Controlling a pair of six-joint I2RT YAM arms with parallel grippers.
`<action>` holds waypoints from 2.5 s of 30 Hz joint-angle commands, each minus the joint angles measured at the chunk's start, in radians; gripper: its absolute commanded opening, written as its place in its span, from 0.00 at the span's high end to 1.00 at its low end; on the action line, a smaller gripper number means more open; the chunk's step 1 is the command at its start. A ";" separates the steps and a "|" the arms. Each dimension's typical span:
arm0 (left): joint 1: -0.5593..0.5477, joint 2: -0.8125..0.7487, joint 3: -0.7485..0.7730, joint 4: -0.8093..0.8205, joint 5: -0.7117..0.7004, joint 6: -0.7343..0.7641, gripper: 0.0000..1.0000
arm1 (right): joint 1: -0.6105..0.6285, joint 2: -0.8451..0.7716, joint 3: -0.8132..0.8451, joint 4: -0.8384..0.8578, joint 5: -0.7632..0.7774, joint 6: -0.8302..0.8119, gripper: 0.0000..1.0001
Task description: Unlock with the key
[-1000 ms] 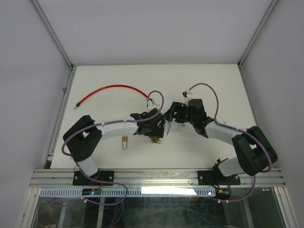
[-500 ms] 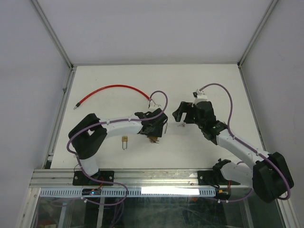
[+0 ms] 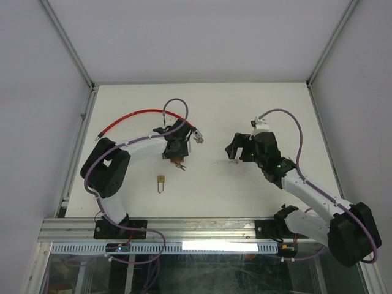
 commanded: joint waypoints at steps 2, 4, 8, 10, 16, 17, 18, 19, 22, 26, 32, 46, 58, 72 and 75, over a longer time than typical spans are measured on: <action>0.150 -0.018 0.008 -0.045 -0.037 0.020 0.45 | -0.005 -0.036 -0.003 0.016 0.028 -0.021 0.08; 0.211 0.004 0.031 -0.045 -0.025 0.012 0.45 | -0.006 -0.036 -0.007 0.017 0.029 -0.023 0.08; 0.303 0.058 0.091 -0.043 -0.018 -0.010 0.39 | -0.009 -0.030 -0.006 0.012 0.021 -0.025 0.08; 0.332 0.076 0.117 -0.042 -0.016 -0.016 0.36 | -0.010 -0.027 -0.006 0.006 0.016 -0.026 0.08; 0.342 0.042 0.115 -0.045 -0.003 -0.019 0.17 | -0.012 -0.027 -0.005 -0.009 0.001 -0.026 0.07; 0.341 0.026 0.101 -0.045 0.016 -0.021 0.15 | -0.011 -0.028 -0.003 -0.011 -0.001 -0.025 0.07; 0.341 0.008 0.082 -0.046 0.033 -0.021 0.13 | -0.011 -0.028 -0.003 -0.011 -0.004 -0.026 0.07; 0.339 -0.014 0.062 -0.046 0.054 -0.027 0.10 | -0.012 -0.027 -0.003 -0.013 -0.006 -0.026 0.07; 0.330 -0.105 -0.016 -0.049 0.102 -0.036 0.05 | -0.012 -0.023 0.002 -0.015 -0.023 -0.026 0.07; 0.291 -0.229 -0.108 -0.070 0.129 -0.056 0.04 | -0.012 -0.016 0.007 -0.015 -0.041 -0.026 0.07; 0.167 -0.313 -0.210 -0.143 0.114 -0.109 0.02 | -0.012 -0.013 0.008 -0.028 -0.056 -0.027 0.07; 0.076 -0.346 -0.326 -0.211 0.110 -0.192 0.21 | -0.011 -0.022 -0.011 -0.026 -0.069 -0.022 0.07; -0.032 -0.170 -0.103 -0.144 0.117 -0.021 0.70 | -0.012 -0.060 -0.023 -0.035 -0.057 -0.022 0.07; -0.120 0.133 0.219 -0.025 0.163 0.260 0.63 | -0.012 -0.109 -0.046 -0.063 -0.045 -0.013 0.07; -0.120 0.146 0.220 -0.028 0.145 0.261 0.56 | -0.014 -0.108 -0.051 -0.057 -0.044 -0.006 0.06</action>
